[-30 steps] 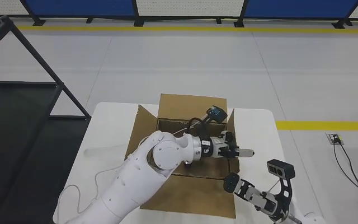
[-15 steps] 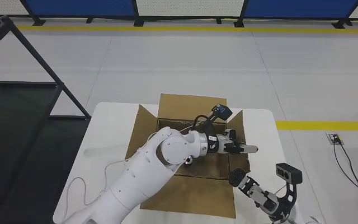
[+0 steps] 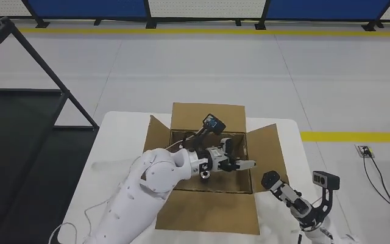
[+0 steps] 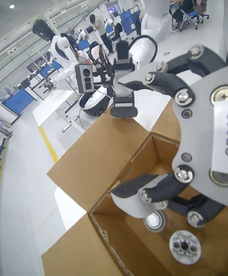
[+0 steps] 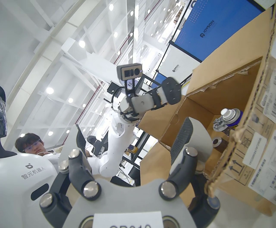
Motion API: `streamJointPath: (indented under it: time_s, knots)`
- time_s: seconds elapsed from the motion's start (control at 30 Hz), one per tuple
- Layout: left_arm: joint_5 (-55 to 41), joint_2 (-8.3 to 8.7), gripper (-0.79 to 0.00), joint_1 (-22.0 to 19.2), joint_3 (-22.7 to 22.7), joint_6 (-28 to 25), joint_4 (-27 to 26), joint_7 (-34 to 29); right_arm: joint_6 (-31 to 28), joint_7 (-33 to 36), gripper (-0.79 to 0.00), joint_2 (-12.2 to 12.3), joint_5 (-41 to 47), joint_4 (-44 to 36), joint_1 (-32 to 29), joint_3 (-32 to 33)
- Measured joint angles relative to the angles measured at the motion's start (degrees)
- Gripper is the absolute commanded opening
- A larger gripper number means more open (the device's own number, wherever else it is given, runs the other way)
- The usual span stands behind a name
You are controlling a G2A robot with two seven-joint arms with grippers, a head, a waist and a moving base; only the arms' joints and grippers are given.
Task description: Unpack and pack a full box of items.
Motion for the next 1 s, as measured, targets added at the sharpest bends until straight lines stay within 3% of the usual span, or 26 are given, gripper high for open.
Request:
streamJointPath:
  time_s: [0.23, 0.43, 0.73, 1.0]
  knots:
    - [1.2, 3.18, 0.000, 12.1, -12.5, -1.7, -13.4, -1.5, 4.2, -0.6, 0.000, 0.3, -1.1, 1.3, 0.7, 0.9]
    - [0.7, 4.78, 0.000, 21.4, -19.7, -4.1, -21.6, -1.4, 7.6, -2.5, 0.000, 0.6, -4.5, -1.5, -1.0, 2.4]
    - [2.3, 6.00, 0.000, 31.1, -23.2, -8.1, -27.1, 1.3, 15.5, -6.5, 0.000, 0.7, -9.4, -4.8, 1.2, 2.1]
    - [2.9, 6.71, 0.000, 35.6, -25.1, -9.6, -28.8, 4.0, 21.6, -6.5, 0.000, 0.9, -11.0, -5.4, 4.0, 1.5]
